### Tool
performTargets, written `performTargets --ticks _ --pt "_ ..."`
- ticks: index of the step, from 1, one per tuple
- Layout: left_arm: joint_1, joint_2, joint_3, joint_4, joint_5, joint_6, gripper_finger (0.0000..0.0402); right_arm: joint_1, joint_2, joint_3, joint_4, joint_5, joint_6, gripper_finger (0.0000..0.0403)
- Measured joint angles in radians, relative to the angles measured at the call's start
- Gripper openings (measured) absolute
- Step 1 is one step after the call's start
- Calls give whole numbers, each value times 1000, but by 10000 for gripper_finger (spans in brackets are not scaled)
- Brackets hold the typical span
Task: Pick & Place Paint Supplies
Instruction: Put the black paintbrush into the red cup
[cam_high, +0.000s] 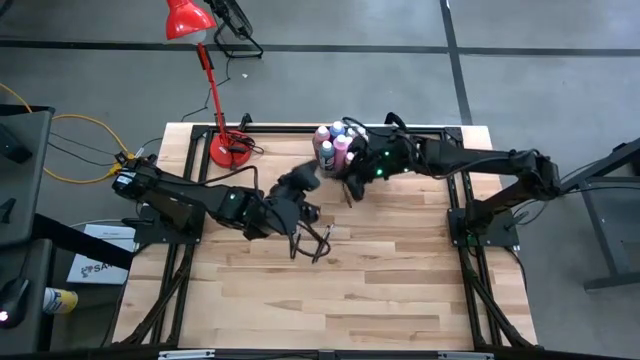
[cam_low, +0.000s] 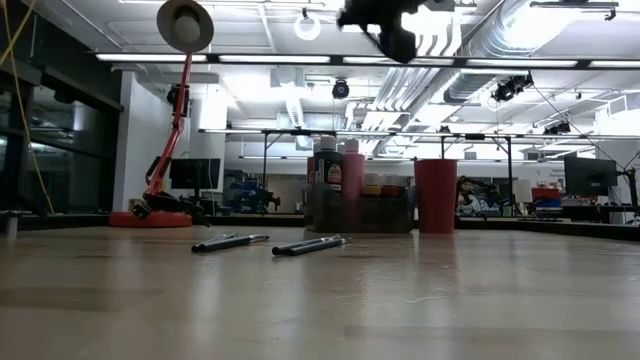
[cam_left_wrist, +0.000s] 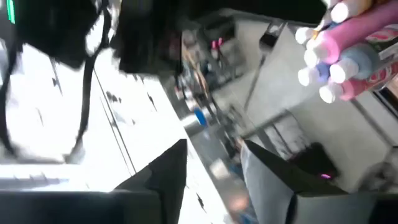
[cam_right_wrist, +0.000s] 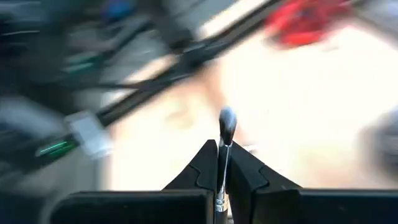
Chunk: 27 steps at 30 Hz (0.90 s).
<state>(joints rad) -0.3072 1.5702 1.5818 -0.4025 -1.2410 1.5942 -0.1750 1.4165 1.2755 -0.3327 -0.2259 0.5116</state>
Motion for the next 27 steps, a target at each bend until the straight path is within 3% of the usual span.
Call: performTargets --ticks 5,11,14,17,27 --pt "0 -10 -1 -99 -76 -321 169 -45 -48 0 -133 423 -88 7" --pt "28 -25 0 -414 92 -911 170 -118 -72 0 -149 801 -239 7" --pt "55 -24 -1 -596 174 -1233 170 -166 -70 -36 -76 864 -255 6" --pt "67 -25 -30 -712 189 -1476 170 -205 -69 -127 18 902 -227 6" --pt "16 -45 -262 -753 227 -1952 170 -274 -71 -388 308 972 -201 7"
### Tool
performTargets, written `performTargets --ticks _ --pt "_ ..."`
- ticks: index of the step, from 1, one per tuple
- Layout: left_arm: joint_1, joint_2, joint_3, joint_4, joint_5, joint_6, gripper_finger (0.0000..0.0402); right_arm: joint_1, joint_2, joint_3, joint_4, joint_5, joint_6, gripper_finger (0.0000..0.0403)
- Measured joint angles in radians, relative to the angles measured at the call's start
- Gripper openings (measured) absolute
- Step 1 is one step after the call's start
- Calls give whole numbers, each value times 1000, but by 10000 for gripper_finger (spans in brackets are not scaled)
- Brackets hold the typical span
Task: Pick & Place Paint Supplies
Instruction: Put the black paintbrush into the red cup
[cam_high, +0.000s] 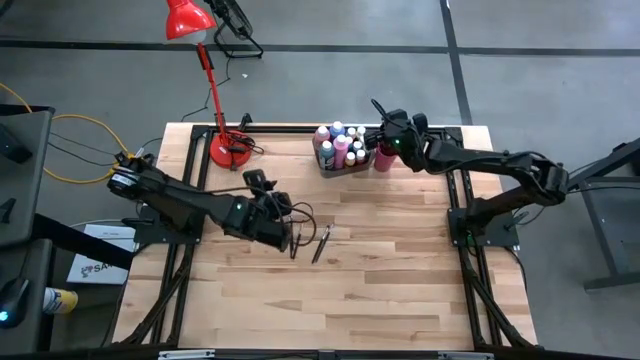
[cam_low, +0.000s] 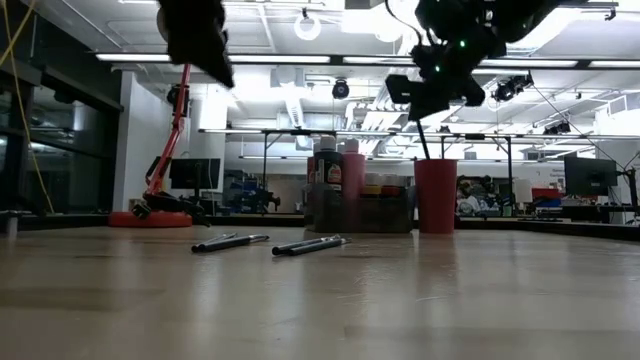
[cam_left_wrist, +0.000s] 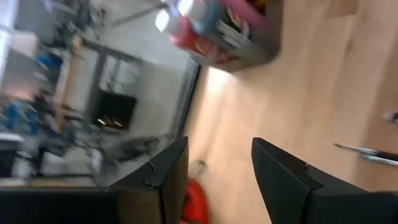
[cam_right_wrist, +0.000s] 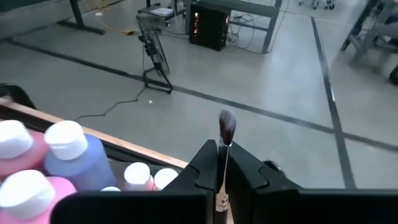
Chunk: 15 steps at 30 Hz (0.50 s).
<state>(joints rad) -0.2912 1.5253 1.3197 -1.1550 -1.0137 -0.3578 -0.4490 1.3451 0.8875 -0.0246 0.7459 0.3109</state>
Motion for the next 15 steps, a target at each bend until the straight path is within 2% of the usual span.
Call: performTargets --ticks 5,15 --pt "-19 0 -114 25 93 -233 170 -26 -1 -54 43 -26 17 11" --pt "18 0 -220 106 346 -507 171 -25 -1 -69 -41 -18 59 56"
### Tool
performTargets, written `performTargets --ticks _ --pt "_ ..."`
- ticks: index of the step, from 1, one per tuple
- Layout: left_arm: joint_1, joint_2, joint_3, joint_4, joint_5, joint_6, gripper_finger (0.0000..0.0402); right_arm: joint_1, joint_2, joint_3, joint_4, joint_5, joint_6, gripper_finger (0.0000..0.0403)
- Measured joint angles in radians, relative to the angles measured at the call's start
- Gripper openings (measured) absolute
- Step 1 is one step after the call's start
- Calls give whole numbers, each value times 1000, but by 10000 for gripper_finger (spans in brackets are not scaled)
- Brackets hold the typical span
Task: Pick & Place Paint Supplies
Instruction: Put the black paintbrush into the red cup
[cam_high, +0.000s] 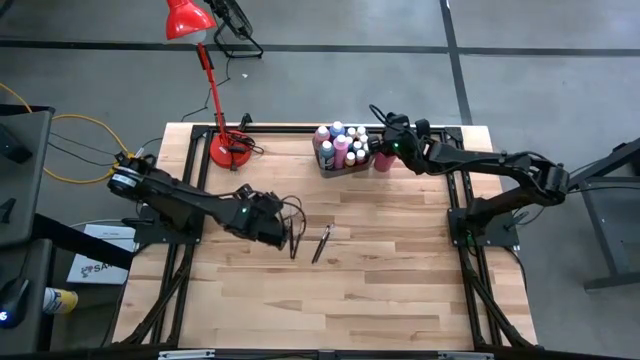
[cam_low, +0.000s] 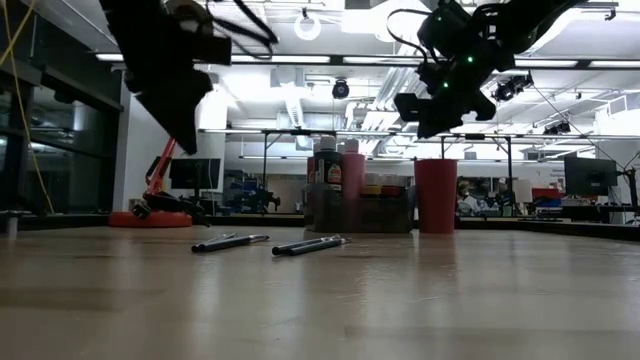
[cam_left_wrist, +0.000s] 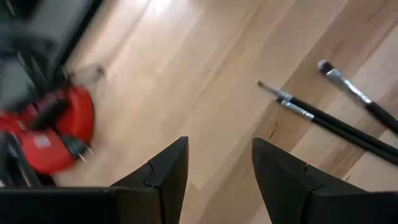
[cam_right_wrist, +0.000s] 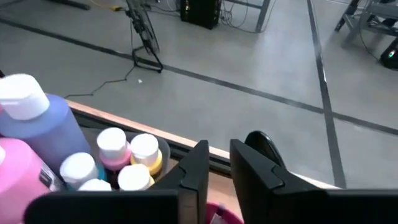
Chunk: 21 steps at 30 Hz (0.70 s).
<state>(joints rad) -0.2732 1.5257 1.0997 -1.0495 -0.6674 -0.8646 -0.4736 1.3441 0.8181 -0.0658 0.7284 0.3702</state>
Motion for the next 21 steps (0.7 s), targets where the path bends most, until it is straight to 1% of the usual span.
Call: performTargets --ticks 3,7,10,13,17,21 --pt "37 0 -4 -3 57 -55 171 0 0 0 -6 -4 0 78" --pt "95 0 -4 7 133 -65 171 0 -6 0 -15 -31 26 116" --pt "141 0 -4 10 201 -67 171 0 -44 0 -51 -88 66 146" --pt "183 0 -4 10 235 -84 171 0 -92 1 -90 -155 82 171" --pt "240 0 -4 10 271 -111 171 0 -169 1 -148 -196 113 190" --pt "293 21 -4 42 323 -105 171 0 -239 1 -215 -229 151 195"
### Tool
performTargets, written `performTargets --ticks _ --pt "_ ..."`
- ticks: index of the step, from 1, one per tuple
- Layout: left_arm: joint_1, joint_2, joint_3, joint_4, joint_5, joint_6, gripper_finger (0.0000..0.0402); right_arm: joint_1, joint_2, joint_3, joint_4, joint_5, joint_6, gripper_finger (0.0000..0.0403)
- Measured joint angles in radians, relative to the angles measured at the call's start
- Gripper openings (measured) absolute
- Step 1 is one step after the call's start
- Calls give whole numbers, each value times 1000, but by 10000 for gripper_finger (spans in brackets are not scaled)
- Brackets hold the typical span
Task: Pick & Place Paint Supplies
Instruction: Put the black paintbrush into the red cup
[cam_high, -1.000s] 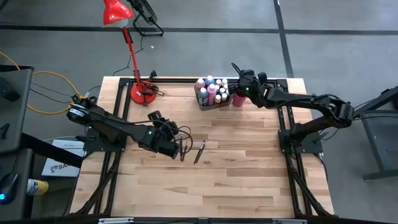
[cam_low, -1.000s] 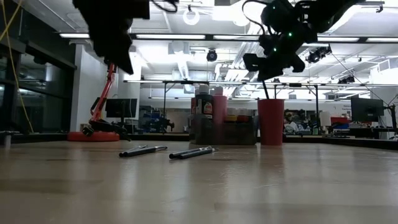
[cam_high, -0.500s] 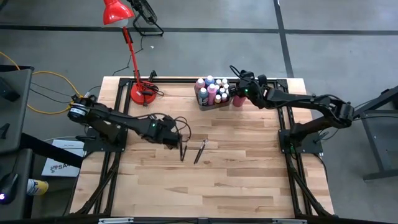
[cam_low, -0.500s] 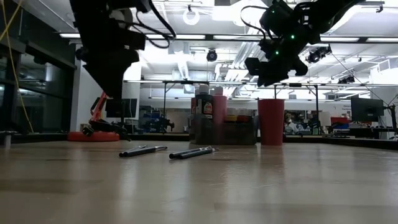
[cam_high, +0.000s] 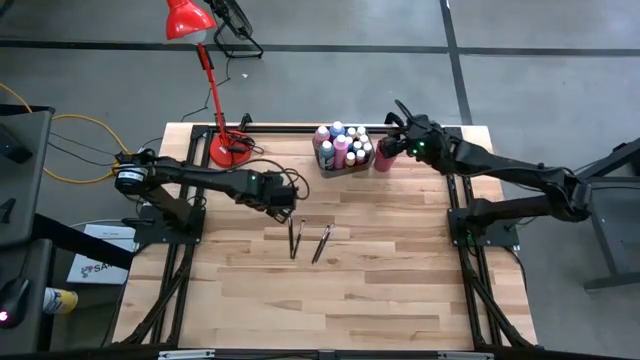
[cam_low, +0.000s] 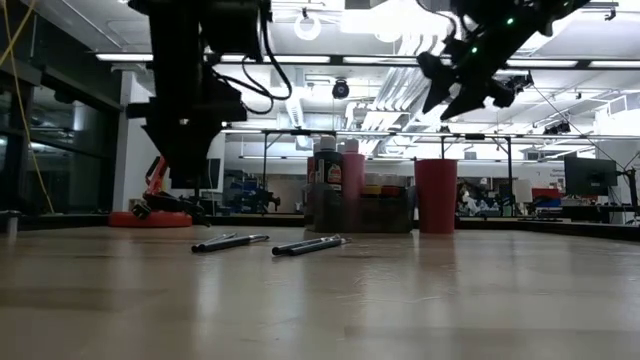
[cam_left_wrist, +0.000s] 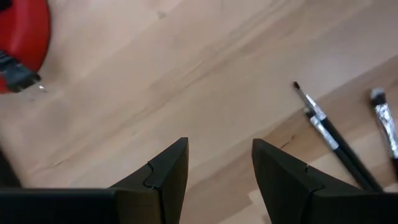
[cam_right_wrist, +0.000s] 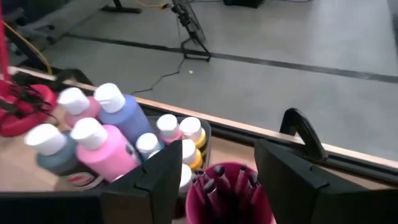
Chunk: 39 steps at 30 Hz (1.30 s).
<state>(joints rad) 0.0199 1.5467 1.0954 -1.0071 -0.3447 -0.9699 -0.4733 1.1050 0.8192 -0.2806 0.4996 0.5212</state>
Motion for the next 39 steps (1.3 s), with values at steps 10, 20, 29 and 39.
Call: performTargets --ticks 10,20,29,39 --pt "45 106 0 114 72 49 171 4 -114 0 -78 -34 8 193" --pt "95 194 0 271 167 76 171 4 -118 0 -93 -44 6 193" --pt "99 206 0 362 179 41 171 4 -118 0 -112 -59 6 193" --pt "99 221 0 380 174 -47 171 4 -118 0 -113 -65 6 193"
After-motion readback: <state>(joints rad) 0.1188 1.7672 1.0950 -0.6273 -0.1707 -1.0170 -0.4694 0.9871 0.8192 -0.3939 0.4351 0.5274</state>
